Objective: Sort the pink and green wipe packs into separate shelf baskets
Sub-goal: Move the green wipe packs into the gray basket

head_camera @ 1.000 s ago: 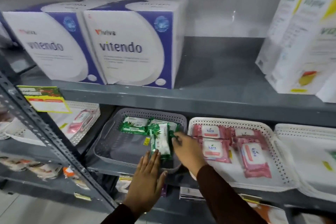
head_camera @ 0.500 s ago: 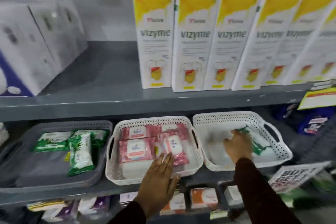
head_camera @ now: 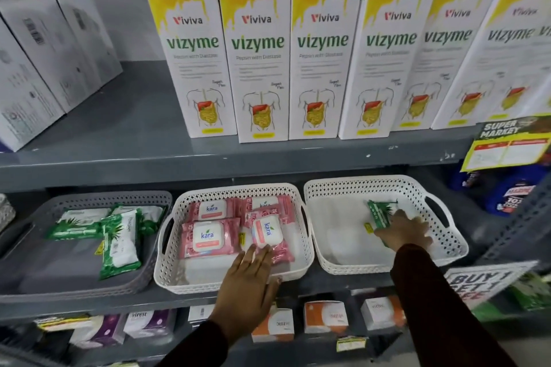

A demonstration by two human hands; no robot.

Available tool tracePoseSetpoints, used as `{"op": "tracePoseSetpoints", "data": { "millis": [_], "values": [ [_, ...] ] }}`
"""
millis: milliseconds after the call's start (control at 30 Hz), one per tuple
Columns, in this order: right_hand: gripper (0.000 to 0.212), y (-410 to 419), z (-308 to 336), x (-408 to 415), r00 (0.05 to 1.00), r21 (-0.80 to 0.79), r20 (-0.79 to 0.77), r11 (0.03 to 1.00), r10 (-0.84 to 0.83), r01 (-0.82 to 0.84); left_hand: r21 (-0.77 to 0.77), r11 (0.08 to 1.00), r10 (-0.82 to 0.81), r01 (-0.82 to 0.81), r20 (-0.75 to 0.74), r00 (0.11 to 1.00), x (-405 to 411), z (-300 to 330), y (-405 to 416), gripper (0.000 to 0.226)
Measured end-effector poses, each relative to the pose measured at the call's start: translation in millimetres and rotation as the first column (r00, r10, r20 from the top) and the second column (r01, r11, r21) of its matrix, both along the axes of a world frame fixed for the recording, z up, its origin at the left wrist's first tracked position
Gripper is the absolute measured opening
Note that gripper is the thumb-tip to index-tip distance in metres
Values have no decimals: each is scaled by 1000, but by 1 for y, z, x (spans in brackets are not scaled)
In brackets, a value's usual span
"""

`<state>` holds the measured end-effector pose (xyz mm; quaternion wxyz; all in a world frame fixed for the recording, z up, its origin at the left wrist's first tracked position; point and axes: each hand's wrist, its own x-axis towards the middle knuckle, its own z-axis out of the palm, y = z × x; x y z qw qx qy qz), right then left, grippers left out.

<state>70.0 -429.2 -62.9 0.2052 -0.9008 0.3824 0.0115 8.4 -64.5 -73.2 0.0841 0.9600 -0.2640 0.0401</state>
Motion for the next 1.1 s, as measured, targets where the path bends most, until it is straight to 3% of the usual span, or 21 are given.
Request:
{"op": "tracePoseSetpoints", "data": {
  "millis": [67, 167, 300, 400, 500, 633, 767, 967, 1033, 1100],
  "values": [
    [49, 0, -4, -2, 997, 59, 81, 998, 13, -18, -5, 1000, -18, 18, 2, 1000, 0, -1, -2, 75],
    [54, 9, 2, -7, 994, 120, 101, 992, 38, -50, -10, 999, -32, 32, 12, 999, 1, -1, -4, 72],
    [49, 43, 20, -18, 954, 222, 297, 970, 33, -103, 0, 996, -84, 84, 2, 996, 2, 2, 12, 63],
    [48, 88, 37, -30, 871, 198, 490, 968, 39, -155, 5, 998, -68, 68, -4, 998, 3, 2, 47, 64],
    [49, 148, 55, -32, 745, 132, 641, 930, 183, -342, -27, 999, 33, -33, 7, 999, 3, -1, 107, 67],
    [51, 244, 61, -13, 556, 100, 693, 703, 459, -705, -61, 973, 224, -225, -11, 974, 3, 0, 206, 66],
    [43, 358, 62, 20, 330, 15, 580, 395, 745, -919, -23, 948, 318, -318, -18, 948, 2, 6, 297, 69],
    [36, 511, 76, 80, -50, -106, 268, -22, 962, -994, -64, 930, 363, -363, -12, 932, -3, 8, 379, 69],
    [34, 555, 77, 102, -121, -114, 156, -103, 980, -988, -84, 937, 338, -339, -34, 941, -4, 8, 390, 64],
    [36, 591, 80, 116, -126, -128, 84, -115, 988, -985, -88, 947, 308, -308, -12, 951, -2, 7, 395, 60]
  ]
}}
